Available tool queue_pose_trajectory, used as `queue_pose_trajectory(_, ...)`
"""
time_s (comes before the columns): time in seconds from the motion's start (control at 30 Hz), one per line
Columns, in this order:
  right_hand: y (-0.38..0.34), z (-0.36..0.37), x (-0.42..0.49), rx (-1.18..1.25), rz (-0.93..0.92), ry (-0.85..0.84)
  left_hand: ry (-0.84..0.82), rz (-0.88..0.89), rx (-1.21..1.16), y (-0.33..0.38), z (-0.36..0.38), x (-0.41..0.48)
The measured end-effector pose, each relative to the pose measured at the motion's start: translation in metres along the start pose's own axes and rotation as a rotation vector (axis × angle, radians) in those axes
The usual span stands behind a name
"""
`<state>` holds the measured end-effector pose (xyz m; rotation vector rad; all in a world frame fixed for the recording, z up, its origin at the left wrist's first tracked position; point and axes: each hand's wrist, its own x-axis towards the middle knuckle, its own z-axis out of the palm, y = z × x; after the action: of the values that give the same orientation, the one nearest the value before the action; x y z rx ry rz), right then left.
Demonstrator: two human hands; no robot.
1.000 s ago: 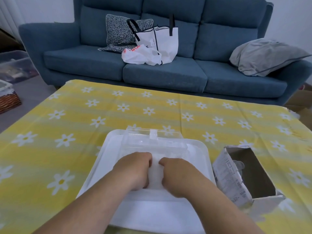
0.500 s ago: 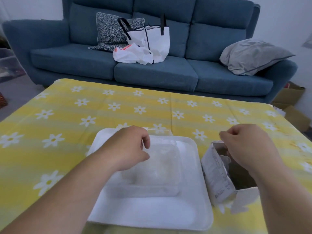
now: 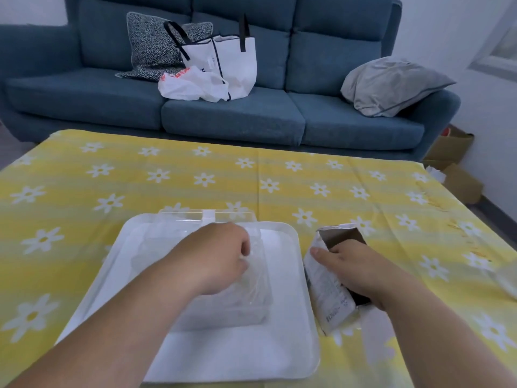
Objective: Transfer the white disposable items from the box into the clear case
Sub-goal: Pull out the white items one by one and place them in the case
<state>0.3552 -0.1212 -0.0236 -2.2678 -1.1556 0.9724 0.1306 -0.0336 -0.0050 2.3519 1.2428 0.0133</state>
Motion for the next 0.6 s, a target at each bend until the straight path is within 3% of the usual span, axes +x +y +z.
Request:
queue_pose_trajectory(0.13, -0.004, -0.002, -0.001, -0.044, -0.029, 0.065, 0.073, 0.074, -0.199, 0.011, 0.002, 0.003)
queue_pose_trajectory(0.33, -0.003, 0.003, -0.005, -0.127, 0.058, -0.059, 0.105, 0.052, -0.231, 0.009, 0.005, 0.004)
queue_pose_trajectory(0.6, -0.024, -0.019, -0.021, -0.153, -0.059, 0.34, 0.117, 0.067, -0.326, 0.014, 0.002, 0.002)
